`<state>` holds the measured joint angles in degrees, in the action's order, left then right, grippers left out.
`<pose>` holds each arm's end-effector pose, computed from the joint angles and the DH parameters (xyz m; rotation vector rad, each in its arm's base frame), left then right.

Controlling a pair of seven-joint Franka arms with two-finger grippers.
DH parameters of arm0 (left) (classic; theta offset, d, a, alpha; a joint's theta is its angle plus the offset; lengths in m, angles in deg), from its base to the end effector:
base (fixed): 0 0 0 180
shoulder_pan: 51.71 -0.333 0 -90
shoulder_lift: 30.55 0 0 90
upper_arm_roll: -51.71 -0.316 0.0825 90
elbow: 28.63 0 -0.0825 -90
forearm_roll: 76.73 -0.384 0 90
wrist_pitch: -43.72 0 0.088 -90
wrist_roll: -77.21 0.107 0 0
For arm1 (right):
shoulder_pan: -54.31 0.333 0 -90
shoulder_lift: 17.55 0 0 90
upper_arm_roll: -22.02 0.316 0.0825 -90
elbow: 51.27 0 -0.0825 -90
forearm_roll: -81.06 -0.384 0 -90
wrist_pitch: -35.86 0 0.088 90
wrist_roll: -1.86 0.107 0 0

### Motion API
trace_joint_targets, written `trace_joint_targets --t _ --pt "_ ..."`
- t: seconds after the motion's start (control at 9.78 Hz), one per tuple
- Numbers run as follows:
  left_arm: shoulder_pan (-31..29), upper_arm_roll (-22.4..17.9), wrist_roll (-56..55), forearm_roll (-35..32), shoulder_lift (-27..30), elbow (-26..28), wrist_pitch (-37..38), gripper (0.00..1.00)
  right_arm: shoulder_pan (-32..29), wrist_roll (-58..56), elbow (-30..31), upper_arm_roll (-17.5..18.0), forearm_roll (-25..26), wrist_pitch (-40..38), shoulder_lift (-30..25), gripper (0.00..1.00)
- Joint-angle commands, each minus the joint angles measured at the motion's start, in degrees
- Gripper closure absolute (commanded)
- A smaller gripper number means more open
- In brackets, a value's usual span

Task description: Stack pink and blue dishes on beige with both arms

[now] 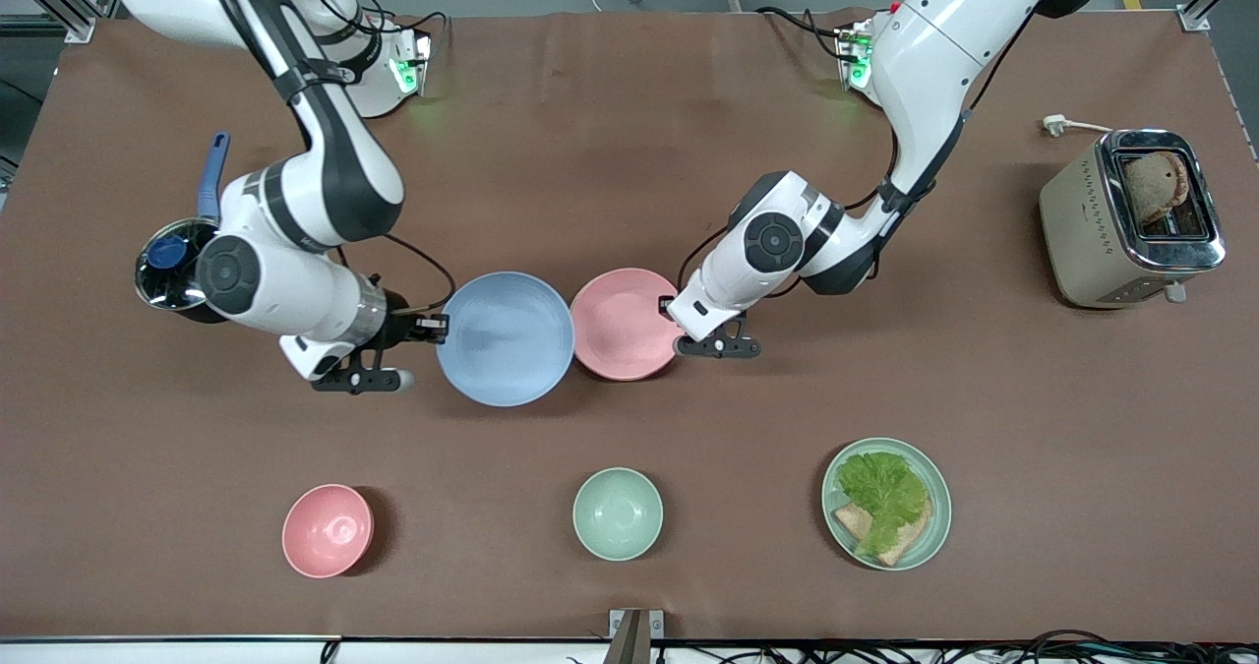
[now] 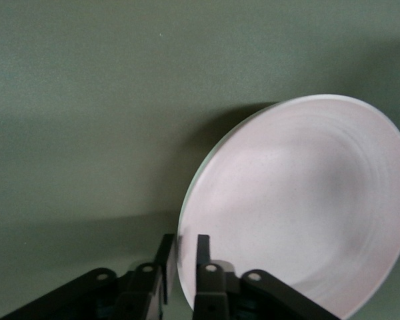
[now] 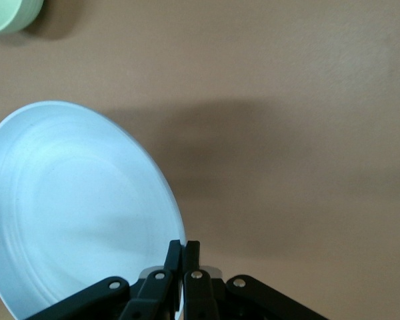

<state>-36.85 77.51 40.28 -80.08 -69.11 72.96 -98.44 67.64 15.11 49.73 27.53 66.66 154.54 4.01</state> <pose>0.5259 -0.4152 0.2209 2.8953 -0.0129 -0.0968 0.6054 0.2150 0.3496 -2.9113 0.0533 0.1964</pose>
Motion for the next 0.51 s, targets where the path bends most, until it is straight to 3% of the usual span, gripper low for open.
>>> trace_joint_targets --t 0.0,0.31,0.41 --pt "0.17 -0.48 -0.51 -1.3 -1.44 -1.13 -0.04 0.0 1.51 3.35 4.56 0.11 -0.54 2.42 -3.37 0.99" --pt "-4.03 -1.45 0.19 -2.26 9.51 -2.26 12.39 0.0 6.6 8.8 4.65 0.11 -0.63 3.39 -3.1 0.99" --pt "-7.01 -1.28 0.28 -6.8 12.95 -4.88 19.49 0.0 8.88 11.87 4.74 0.11 -0.63 5.57 -3.02 0.99"
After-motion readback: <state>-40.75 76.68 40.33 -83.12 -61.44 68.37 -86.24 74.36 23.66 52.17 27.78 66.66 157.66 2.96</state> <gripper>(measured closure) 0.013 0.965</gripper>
